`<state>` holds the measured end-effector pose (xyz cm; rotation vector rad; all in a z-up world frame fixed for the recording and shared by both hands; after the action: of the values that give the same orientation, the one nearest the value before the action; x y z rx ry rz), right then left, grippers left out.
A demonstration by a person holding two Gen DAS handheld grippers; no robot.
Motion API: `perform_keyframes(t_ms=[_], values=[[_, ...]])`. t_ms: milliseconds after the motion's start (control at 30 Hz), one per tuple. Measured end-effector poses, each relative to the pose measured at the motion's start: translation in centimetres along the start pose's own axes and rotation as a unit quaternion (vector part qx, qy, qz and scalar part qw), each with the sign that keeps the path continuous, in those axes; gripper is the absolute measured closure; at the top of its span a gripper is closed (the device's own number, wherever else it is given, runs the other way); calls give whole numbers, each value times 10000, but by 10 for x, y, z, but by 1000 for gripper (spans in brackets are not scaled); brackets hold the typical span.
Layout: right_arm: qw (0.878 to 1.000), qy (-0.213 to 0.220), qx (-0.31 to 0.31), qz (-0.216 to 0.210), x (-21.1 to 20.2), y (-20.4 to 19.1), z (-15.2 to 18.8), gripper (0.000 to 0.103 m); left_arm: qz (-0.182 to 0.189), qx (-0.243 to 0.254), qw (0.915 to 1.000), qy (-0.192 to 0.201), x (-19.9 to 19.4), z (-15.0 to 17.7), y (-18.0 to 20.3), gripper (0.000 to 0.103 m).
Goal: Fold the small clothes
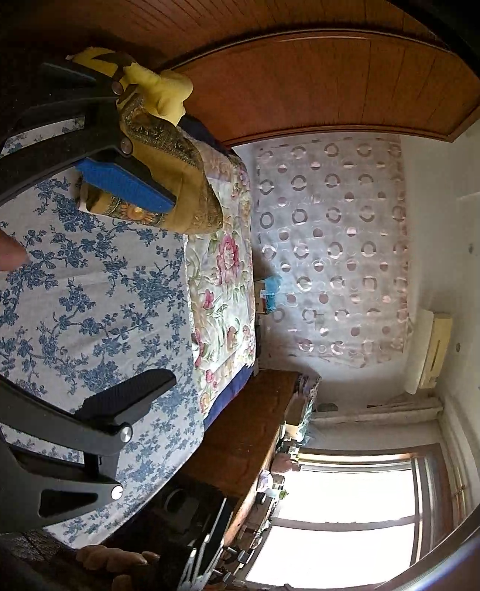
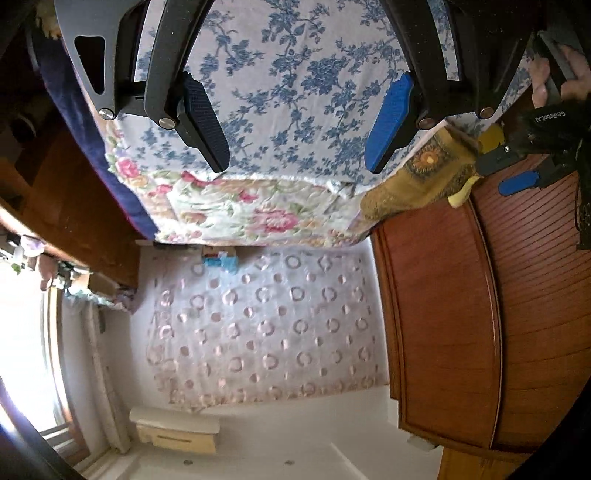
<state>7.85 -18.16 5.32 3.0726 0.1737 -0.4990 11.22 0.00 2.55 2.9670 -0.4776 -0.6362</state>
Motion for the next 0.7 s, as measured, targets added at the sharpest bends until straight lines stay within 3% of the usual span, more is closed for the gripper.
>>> perform_keyframes(t_ms=[367,700], values=[[9999,54,33,153,-6,-10,23,26,-37,-44,10000,23,-4,-1,1,16],[9999,-10,19,141,-6,-7,21,26,-178,23,9998,63,-5,-1,-1,16]])
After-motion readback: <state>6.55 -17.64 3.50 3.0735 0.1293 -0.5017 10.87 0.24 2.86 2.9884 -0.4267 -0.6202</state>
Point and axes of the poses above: each gripper's, at about its wrist camera, not at the fingertips, and x roughly the way its jaws point, y to its right, z to its underside, the point moved 6 cm from there along x, roughly the way its jaws point, and after that the axes turned 15 degrees about z, right-handed, at the moved point
